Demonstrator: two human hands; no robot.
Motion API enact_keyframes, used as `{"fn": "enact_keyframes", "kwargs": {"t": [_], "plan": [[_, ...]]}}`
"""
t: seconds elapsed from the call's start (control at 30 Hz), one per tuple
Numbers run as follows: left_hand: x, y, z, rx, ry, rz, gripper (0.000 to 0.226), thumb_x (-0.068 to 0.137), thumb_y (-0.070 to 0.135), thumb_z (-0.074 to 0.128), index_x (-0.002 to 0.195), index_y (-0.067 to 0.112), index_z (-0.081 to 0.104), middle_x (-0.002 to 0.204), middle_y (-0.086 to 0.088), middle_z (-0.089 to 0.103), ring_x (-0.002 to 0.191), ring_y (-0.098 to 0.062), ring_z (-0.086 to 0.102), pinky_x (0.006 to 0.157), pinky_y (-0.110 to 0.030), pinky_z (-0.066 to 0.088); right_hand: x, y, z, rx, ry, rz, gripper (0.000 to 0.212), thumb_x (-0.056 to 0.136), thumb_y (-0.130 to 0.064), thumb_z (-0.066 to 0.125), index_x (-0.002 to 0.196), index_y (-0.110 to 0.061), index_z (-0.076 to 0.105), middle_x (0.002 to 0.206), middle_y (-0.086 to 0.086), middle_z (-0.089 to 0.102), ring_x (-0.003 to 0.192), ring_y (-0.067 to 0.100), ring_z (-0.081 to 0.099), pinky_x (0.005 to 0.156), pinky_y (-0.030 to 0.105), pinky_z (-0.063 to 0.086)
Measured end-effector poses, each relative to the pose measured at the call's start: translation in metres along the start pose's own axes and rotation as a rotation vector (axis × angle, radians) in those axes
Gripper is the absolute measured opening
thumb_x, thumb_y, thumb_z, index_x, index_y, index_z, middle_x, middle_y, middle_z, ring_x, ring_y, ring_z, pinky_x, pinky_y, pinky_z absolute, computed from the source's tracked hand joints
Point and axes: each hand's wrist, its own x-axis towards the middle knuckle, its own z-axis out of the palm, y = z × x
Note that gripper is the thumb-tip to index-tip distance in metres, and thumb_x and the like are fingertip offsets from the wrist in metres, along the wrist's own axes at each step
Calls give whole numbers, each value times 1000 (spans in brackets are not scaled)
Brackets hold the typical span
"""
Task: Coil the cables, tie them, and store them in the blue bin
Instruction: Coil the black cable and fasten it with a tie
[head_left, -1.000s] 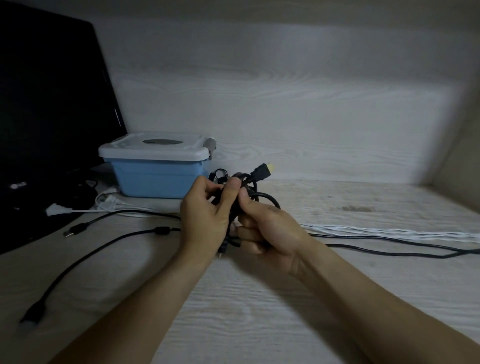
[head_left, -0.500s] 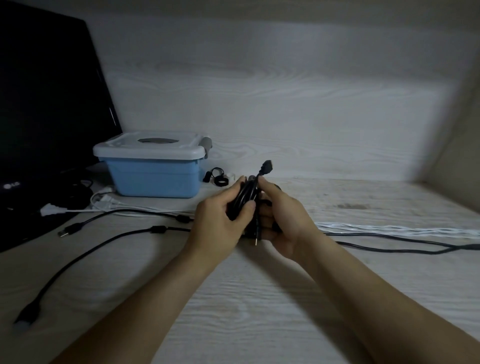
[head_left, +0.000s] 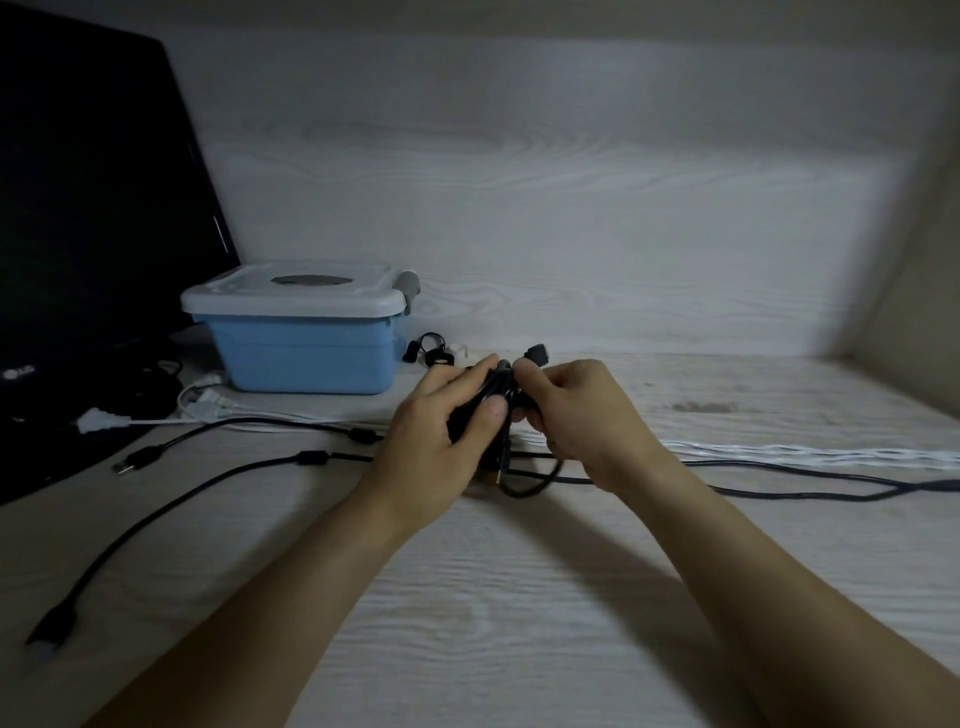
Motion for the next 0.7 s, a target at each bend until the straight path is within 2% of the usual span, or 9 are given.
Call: {"fn": "enact_keyframes", "kwargs": {"t": [0.07, 0.1, 0.17, 0.27, 0.37, 0.5, 0.63, 0.7], "plan": [[-1, 3, 0, -16, -8, -5, 62, 88, 41, 68, 143, 18, 49, 116, 9, 54, 109, 1, 57, 93, -11, 43, -1, 0, -1, -37, -3, -43, 55, 104, -31, 49, 61, 1, 60, 40, -8, 45, 31, 4, 32, 41, 19, 28], [0, 2, 0, -11, -9, 0, 66, 85, 40, 71, 143, 17, 50, 117, 7, 54, 110, -1, 58, 95, -14, 45, 0, 0, -3, -27, -18, -48, 53, 104, -31, 49, 67, 4, 65, 45, -4, 49, 31, 4, 34, 40, 16, 28], [1, 0, -2, 7, -16, 5, 65, 84, 27, 73, 143, 14, 50, 119, 4, 55, 111, -4, 58, 98, -18, 46, 0, -1, -7, -7, -63, -42, 48, 103, -32, 51, 80, 5, 72, 56, 4, 60, 33, 3, 37, 39, 12, 29], [2, -3, -6, 83, -31, 34, 60, 88, 9, 70, 144, 10, 48, 118, 3, 57, 106, -4, 58, 95, -12, 43, -1, -4, -17, -89, -151, -66, 38, 98, -29, 61, 81, 3, 73, 66, 9, 61, 42, 10, 38, 45, 18, 31], [2, -3, -6, 176, -47, 85, 58, 89, 6, 65, 145, 9, 46, 118, 7, 55, 104, -2, 54, 90, -5, 38, -6, -10, -24, -166, -234, -101, 32, 95, -28, 65, 80, -1, 74, 66, 12, 61, 51, 20, 37, 48, 26, 30], [4, -4, -7, 219, -53, 88, 58, 92, 10, 65, 146, 14, 44, 118, 6, 51, 103, -4, 54, 89, -5, 38, -11, -17, -24, -245, -241, -162, 36, 98, -27, 59, 72, -5, 72, 66, 19, 68, 49, 21, 43, 49, 26, 34], [2, 0, -5, 279, -95, 151, 56, 92, 11, 65, 145, 16, 48, 115, 6, 42, 94, -3, 51, 89, -9, 41, -17, -22, -25, -252, -262, -248, 37, 101, -19, 54, 68, -5, 65, 52, 7, 64, 38, 16, 54, 43, 21, 41], [2, 2, -5, 287, -115, 180, 44, 92, 12, 63, 135, 16, 56, 111, 5, 38, 89, -6, 53, 85, -17, 46, -14, -18, -28, -296, -211, -361, 37, 100, -22, 57, 66, -9, 66, 51, 4, 60, 40, 9, 49, 45, 20, 39]]}}
